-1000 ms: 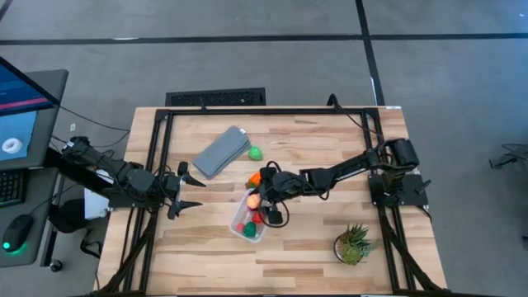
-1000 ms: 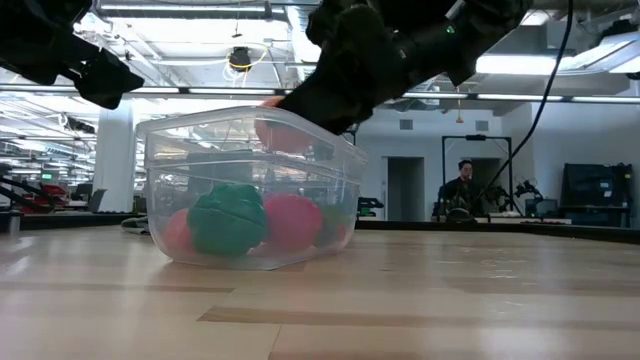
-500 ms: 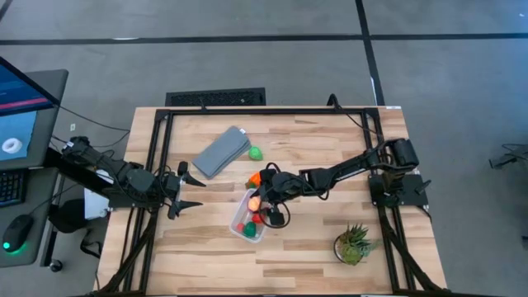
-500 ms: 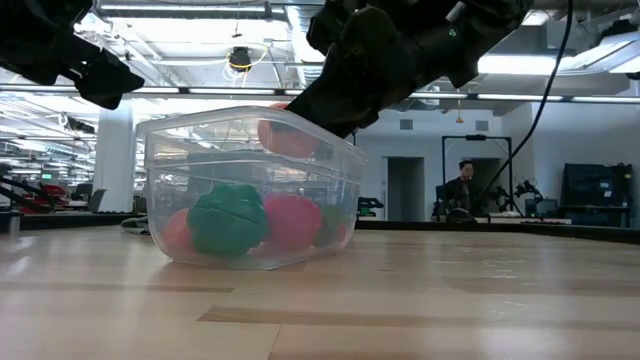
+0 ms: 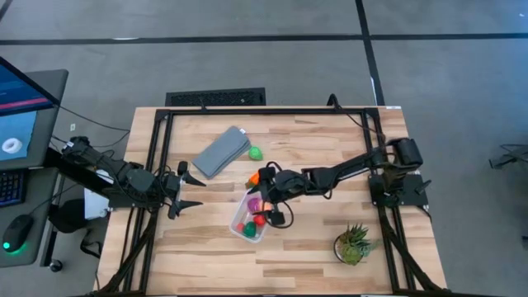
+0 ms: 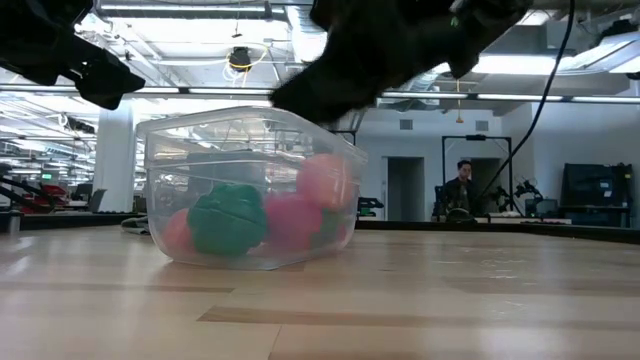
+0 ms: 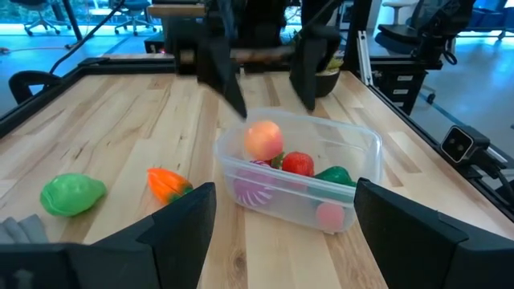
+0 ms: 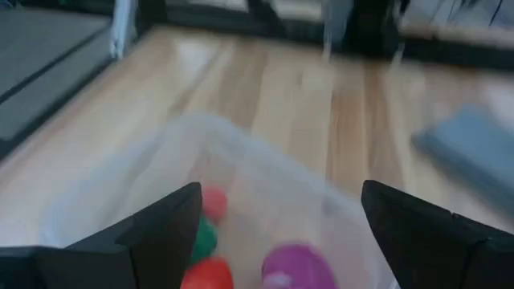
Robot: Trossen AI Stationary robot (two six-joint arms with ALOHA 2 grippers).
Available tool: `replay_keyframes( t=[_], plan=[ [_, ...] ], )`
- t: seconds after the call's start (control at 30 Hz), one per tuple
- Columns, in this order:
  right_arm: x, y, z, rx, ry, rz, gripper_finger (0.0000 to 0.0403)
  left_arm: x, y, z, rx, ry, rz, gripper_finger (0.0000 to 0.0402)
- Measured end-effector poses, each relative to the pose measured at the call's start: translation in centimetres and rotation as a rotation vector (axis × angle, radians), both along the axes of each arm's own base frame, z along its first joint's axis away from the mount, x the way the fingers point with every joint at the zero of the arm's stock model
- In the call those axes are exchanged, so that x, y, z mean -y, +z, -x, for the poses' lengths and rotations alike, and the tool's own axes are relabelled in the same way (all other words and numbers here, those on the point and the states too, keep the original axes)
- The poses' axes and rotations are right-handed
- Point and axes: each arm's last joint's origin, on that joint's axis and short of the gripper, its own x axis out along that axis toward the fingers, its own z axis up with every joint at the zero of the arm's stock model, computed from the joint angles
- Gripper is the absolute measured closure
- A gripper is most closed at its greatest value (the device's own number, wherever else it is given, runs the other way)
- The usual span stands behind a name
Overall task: Pick and placing Produce into tupperware
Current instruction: Put the orange carrot into the transparent bin
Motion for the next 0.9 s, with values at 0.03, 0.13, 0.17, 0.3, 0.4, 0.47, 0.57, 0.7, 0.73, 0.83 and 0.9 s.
replay_keyframes(
  t=[0.03,0.13,0.17,0.3,0.4,0.47,0.57,0.7,0.73,0.83,0.9],
  plan=[
    [0.0,0.6,0.1,0.018,0.003,0.014,0.0039,0.0,0.0,0.0,0.000,0.000,0.000,0.0116],
    [0.9,2.1,0.9,0.005,-0.025,0.059,0.0049,0.0,0.0,0.0,-0.001,0.000,0.000,0.0116],
    [1.3,2.5,1.3,-0.009,-0.051,0.076,0.0053,0.0,0.0,0.0,-0.002,0.000,-0.001,0.0116],
    [3.6,4.1,2.8,-0.083,-0.174,0.138,0.0068,0.0,-0.1,0.0,-0.009,0.001,-0.005,0.0116],
    [5.2,4.4,3.6,-0.144,-0.228,0.153,0.0075,0.0,-0.1,0.0,-0.011,0.001,-0.005,0.0116],
    [6.1,4.4,3.9,-0.179,-0.250,0.157,0.0078,0.0,-0.1,0.0,-0.011,0.001,-0.005,0.0116],
    [7.3,3.9,4.3,-0.235,-0.263,0.187,0.0081,0.0,-0.1,0.0,-0.011,0.001,-0.006,0.0116],
    [8.6,3.0,4.3,-0.287,-0.254,0.240,0.0083,0.0,-0.1,0.0,-0.011,0.001,-0.006,0.0116],
    [8.8,2.7,4.3,-0.306,-0.246,0.243,0.0084,0.0,-0.1,0.0,-0.011,0.001,-0.005,0.0116],
    [9.6,2.3,4.3,-0.316,-0.217,0.231,0.0086,0.0,-0.1,0.0,-0.012,0.003,0.002,0.0116],
    [9.9,1.8,4.3,-0.343,-0.203,0.223,0.0086,0.0,-0.1,0.0,-0.012,0.005,0.006,0.0116]
  ],
)
